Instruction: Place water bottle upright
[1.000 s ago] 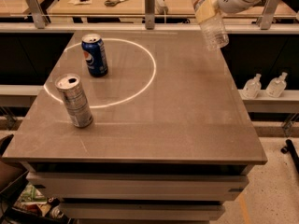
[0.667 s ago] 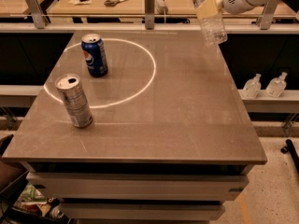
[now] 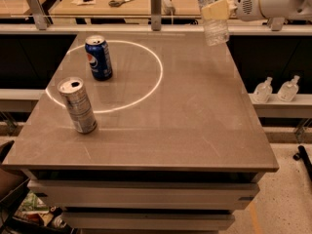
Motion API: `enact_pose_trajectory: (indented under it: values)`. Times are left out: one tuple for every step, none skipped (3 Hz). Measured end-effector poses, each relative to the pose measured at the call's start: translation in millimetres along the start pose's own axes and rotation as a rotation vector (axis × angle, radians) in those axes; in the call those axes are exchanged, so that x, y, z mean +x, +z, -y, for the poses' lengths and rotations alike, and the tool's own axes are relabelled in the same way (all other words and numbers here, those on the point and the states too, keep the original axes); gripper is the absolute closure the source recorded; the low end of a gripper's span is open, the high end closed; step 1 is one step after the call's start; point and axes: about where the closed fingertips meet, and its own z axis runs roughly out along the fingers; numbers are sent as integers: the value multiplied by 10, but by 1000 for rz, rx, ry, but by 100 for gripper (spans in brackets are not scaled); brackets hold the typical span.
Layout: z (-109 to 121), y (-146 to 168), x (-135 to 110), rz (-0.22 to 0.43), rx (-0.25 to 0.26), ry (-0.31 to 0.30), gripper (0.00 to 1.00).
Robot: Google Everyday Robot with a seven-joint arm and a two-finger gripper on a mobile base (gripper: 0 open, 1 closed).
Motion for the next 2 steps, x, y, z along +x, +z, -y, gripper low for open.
enact_pose_trajectory:
  values:
    - [-70, 62, 14, 84, -60, -86, 100]
    - [-148, 138, 42, 154, -99, -189, 100]
